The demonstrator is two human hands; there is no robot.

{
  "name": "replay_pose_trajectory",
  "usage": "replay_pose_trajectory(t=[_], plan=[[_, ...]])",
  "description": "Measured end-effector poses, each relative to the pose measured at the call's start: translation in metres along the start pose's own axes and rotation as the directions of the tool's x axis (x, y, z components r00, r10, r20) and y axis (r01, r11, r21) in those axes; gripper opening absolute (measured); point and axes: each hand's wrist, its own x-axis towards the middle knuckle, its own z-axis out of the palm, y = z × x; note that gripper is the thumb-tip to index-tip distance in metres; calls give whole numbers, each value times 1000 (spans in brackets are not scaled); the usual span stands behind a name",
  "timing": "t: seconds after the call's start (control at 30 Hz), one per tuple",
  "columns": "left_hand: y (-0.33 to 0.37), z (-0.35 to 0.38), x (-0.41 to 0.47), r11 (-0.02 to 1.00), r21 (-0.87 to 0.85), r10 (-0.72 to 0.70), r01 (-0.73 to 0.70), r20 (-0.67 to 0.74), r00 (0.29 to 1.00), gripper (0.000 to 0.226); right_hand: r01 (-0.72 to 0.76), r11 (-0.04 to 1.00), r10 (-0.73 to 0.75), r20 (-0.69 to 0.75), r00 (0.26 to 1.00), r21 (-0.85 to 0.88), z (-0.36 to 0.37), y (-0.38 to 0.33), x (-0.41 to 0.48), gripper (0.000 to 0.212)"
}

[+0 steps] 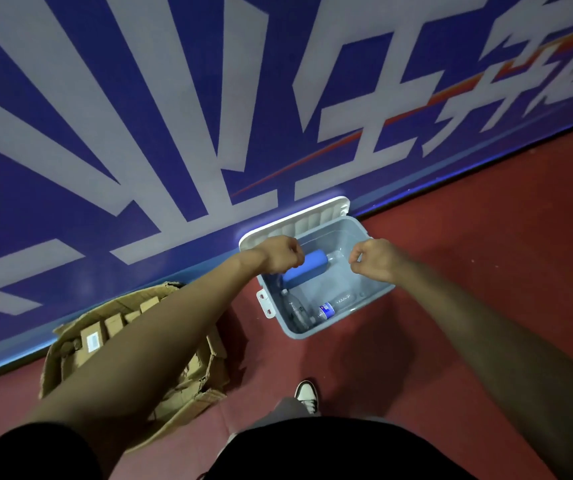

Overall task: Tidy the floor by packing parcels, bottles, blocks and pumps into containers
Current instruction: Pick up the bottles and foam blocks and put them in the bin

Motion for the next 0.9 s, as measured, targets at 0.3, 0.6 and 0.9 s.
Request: replay_pose_trajectory(t=[0.3, 0.6, 0.9], plan=[[-20, 39, -67, 994, 31, 99, -101, 51, 994, 11, -32, 996, 38, -74, 997, 80, 46, 0, -95, 17], [-53, 104, -166, 974, 162, 130, -157, 164, 978, 14, -141, 956, 165, -76, 983, 257, 141, 0, -229, 18], [-47, 147, -236, 883, 318, 248, -346, 311, 917, 26, -283, 882, 331, -68, 941, 376, 197, -13, -347, 25]])
